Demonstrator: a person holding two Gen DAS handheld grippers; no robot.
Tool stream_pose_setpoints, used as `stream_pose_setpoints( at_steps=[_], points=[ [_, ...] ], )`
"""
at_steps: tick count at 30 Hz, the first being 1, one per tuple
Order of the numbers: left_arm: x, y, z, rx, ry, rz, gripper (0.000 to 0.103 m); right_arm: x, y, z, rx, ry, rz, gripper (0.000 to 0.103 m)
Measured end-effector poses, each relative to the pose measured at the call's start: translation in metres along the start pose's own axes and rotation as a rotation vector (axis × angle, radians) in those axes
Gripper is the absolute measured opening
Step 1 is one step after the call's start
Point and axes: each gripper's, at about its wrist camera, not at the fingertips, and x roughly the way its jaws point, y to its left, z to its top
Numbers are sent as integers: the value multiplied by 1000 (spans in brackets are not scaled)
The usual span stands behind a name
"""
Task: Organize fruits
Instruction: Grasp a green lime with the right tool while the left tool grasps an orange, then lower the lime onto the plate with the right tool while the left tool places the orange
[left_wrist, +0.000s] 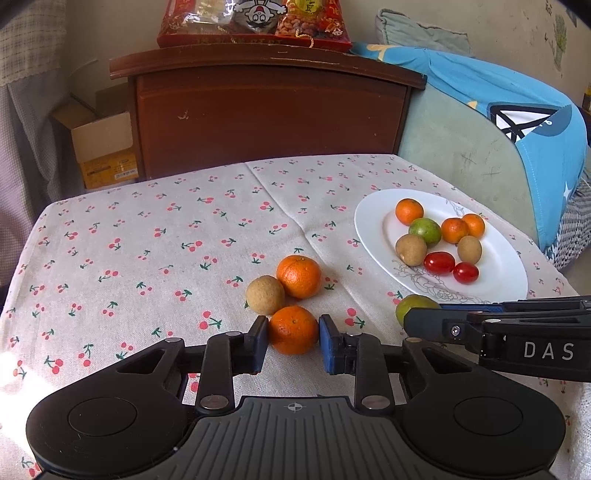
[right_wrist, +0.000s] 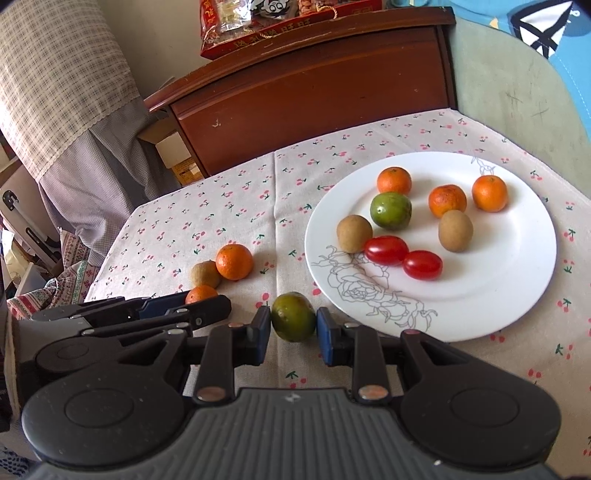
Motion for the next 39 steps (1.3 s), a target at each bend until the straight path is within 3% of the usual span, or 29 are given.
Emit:
stream_pose_setpoints(
  at_steps=[9, 13, 20, 23, 39],
  points=[
    [-27, -8, 19, -41, -73, -86, 26, -33, -11, 18, 4, -66, -16, 27],
    [-28, -25, 28, -24, -82, -165, 26, -54, -29, 31, -46, -81, -76, 27],
    [-11, -73, 34, 57, -71, -248, 27, -68, -74, 47, 11, -93, -141, 27],
    [-2, -90, 35, 69, -58, -269, 27, -64, -88, 49, 83, -103, -143, 27],
    [38, -133, 35, 120, 15, -301, 27, -38, -107, 51, 145, -44, -195, 27]
  ],
)
